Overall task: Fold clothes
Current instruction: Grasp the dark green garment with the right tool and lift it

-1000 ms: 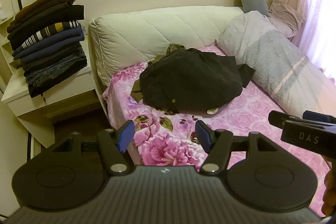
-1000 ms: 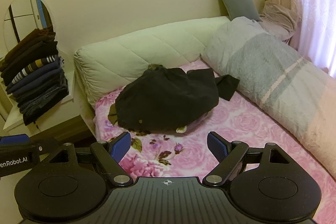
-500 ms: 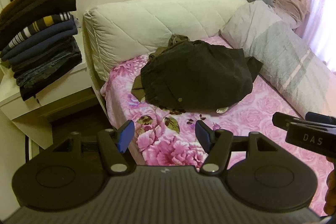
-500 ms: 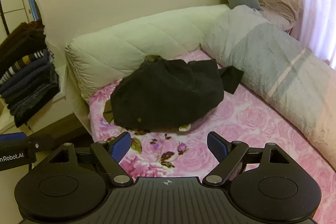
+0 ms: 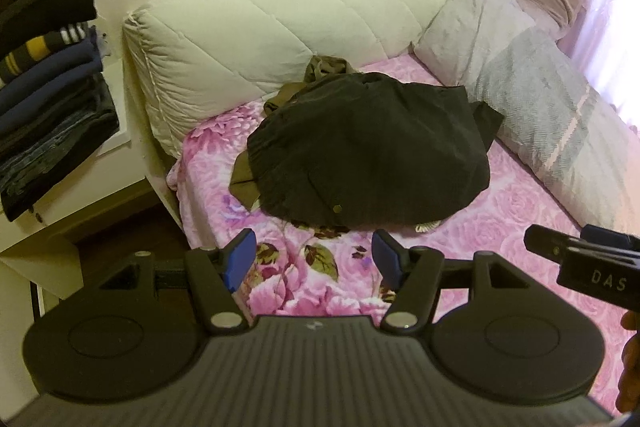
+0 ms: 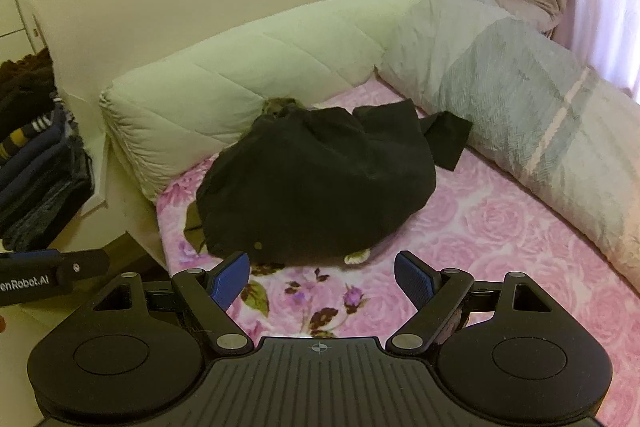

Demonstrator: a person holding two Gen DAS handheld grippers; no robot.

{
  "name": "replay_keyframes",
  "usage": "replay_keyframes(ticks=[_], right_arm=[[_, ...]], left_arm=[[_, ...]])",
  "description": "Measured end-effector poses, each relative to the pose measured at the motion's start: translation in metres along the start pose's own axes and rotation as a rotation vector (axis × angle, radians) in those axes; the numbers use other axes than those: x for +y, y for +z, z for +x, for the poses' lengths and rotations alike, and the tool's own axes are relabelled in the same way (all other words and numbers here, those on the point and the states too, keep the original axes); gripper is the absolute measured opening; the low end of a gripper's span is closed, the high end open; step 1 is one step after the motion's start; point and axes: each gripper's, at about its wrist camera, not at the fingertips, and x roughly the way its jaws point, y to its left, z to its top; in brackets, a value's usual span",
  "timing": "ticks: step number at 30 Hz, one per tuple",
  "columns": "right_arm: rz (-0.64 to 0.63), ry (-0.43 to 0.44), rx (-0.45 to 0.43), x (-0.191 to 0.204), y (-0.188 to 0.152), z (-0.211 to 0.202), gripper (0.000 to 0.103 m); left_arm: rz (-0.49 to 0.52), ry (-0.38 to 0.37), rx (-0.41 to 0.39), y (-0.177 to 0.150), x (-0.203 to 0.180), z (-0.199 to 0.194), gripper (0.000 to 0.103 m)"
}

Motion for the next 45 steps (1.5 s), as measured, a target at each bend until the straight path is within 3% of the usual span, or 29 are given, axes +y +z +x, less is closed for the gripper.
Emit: replay_keyframes(ticks=[13,32,38,45], right_arm=[[0.057,-0.016,0.068,0.000,0.045,0.070,0.083],[0.055,-0.048,0.194,-0.016,0.097,0.217,0.083],[0.061,-0.071,0.176,-0.029,0.112,0.256,0.083],[0.072,-0.069,0.084,-0.054,0.128,0.298,0.083]], left_arm=[[0.013,-0.053,0.055,0.066,0.021,0.073,0.060],[0.008,-0.088,0.160,0.144,0.041,0.212,0.060],[0.009,-0.091,0.193,0.158,0.038,0.251,0.060],[0.006,-0.093,0.202,0.170,0.031,0.281,0.060]])
